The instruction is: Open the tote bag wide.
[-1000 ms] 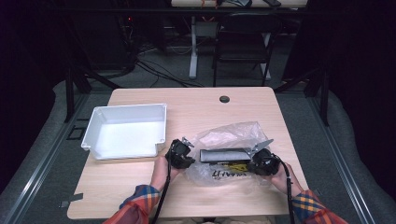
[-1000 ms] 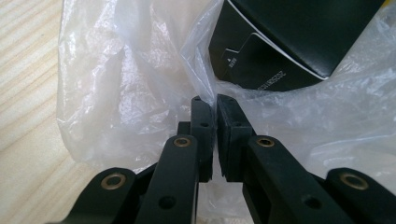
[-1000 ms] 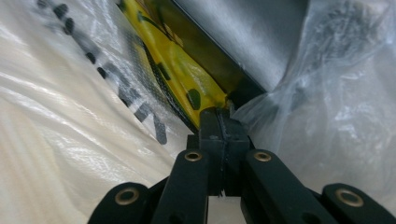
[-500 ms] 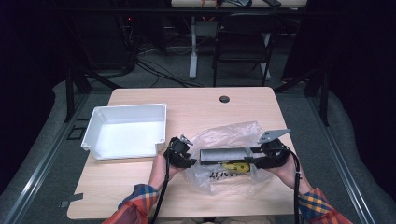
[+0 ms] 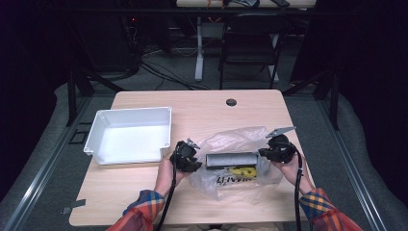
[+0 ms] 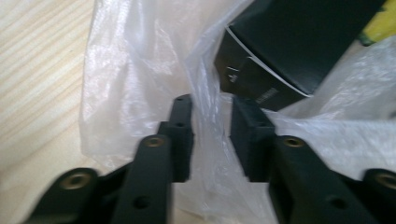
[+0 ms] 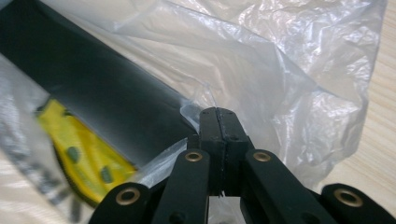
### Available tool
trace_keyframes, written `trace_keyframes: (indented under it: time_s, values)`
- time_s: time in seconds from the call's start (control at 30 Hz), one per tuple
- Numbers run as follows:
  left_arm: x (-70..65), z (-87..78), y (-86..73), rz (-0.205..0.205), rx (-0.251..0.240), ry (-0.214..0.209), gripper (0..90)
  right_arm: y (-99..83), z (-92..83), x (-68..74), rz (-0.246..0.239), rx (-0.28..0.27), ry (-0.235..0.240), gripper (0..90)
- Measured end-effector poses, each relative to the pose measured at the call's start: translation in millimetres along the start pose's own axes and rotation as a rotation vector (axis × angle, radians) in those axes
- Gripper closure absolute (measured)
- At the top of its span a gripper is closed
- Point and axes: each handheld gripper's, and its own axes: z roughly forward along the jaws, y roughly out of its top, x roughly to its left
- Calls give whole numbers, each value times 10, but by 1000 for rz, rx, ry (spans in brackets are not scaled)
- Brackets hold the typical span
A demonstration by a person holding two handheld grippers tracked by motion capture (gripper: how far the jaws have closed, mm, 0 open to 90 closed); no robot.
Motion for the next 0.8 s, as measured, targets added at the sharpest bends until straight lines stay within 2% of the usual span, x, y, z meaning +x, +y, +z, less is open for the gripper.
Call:
trace_keyframes:
  time_s: [0.1, 0.13, 0.2, 0.27, 0.4, 0.5, 0.57, 0.6, 0.7, 0.8]
  values:
    - [32, 53, 37, -8, -2, 35, 772, 10, 87, -27, -7, 18, -56, 900]
    - [34, 79, 50, -8, 0, 60, 778, 8, 128, -49, -6, 24, -67, 900]
    - [49, 117, 72, -7, 14, 66, 785, -2, 228, -90, -28, 56, -112, 900]
    - [48, 154, 81, 9, 27, 86, 790, -31, 320, -133, -26, 80, -136, 900]
    - [12, 186, 74, 52, 46, 113, 786, -98, 367, -139, -76, 118, -173, 900]
    - [-3, 171, 49, 78, 56, 108, 771, -151, 331, -130, -101, 128, -168, 900]
    - [-6, 145, 22, 89, 66, 99, 750, -198, 306, -113, -127, 138, -150, 900]
    - [-2, 126, 8, 95, 76, 93, 729, -219, 302, -96, -139, 151, -121, 900]
    - [29, 22, -22, 84, 82, 69, 635, -249, 237, -75, -175, 156, -74, 900]
    - [34, -134, -25, 82, 75, 55, 509, -252, 165, -93, -154, 126, -39, 858]
